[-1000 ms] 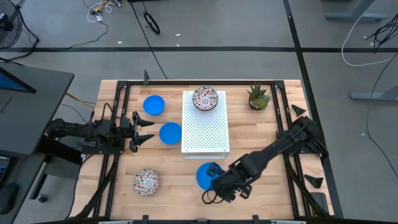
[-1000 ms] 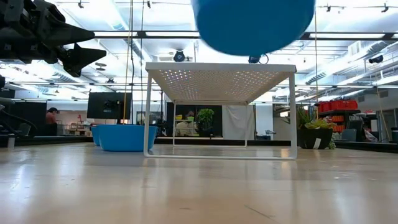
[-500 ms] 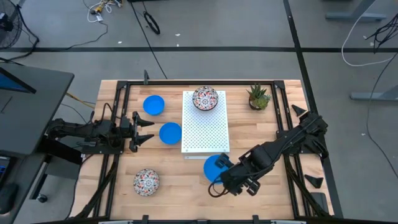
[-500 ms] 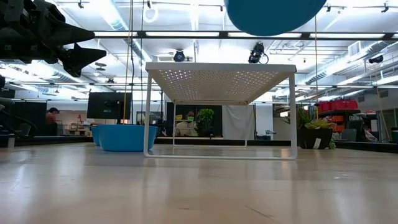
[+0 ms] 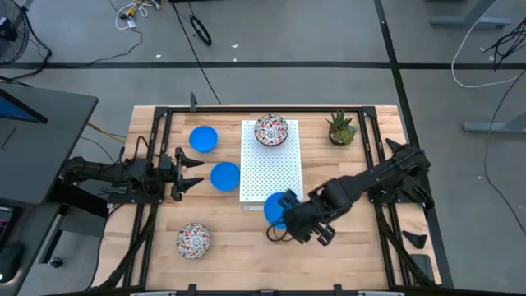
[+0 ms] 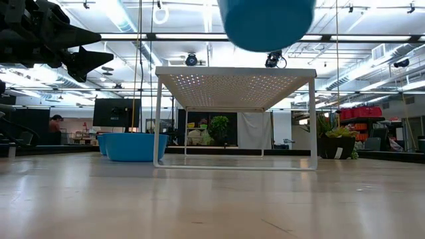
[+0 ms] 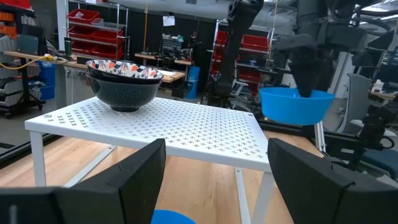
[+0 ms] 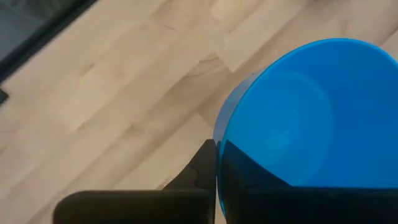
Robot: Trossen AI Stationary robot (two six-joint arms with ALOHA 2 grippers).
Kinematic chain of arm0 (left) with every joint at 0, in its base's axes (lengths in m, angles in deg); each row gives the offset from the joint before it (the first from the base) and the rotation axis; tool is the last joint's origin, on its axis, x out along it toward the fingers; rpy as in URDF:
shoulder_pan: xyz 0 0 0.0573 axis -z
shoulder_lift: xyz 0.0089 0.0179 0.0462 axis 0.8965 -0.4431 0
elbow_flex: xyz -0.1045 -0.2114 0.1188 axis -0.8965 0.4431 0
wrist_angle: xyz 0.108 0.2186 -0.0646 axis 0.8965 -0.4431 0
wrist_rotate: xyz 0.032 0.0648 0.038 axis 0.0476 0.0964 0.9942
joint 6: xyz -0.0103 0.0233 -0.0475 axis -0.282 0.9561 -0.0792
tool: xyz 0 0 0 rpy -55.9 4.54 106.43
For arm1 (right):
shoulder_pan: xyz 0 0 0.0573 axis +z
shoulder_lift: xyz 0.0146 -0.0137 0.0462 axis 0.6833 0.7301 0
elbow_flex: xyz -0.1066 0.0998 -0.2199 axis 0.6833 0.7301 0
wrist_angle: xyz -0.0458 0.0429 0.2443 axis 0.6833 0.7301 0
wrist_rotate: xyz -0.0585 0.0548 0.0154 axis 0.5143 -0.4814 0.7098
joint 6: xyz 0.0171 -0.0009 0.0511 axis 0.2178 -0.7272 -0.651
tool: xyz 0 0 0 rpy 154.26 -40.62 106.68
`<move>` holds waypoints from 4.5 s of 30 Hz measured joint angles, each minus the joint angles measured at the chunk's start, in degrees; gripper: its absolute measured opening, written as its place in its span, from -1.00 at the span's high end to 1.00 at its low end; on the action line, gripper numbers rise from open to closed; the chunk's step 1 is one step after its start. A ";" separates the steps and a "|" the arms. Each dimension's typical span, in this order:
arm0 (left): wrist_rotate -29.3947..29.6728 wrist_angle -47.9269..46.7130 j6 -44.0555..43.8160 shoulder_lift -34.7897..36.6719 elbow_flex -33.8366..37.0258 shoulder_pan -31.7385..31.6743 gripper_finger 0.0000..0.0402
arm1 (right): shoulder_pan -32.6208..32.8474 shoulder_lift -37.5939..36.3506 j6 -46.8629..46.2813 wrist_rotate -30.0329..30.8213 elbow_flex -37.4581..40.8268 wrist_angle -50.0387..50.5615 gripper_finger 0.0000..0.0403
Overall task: Pick & Place Mini bowls
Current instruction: Put the bottom blue bowl on the shelf, then stack the white bowl on top of the other white bowl on the shelf
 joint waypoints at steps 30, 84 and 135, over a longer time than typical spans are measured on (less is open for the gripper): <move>0.00 0.00 0.02 0.00 -0.02 0.00 -0.44 | -19.39 0.00 20.14 -0.22 0.00 0.07 0.97; 0.00 0.00 0.01 0.01 -0.02 0.00 -0.44 | -20.79 0.07 21.60 -0.67 6.75 -5.68 0.65; 0.00 0.00 0.00 0.02 -0.02 0.00 -0.44 | -15.75 -22.64 -3.94 -13.92 19.56 -18.21 0.16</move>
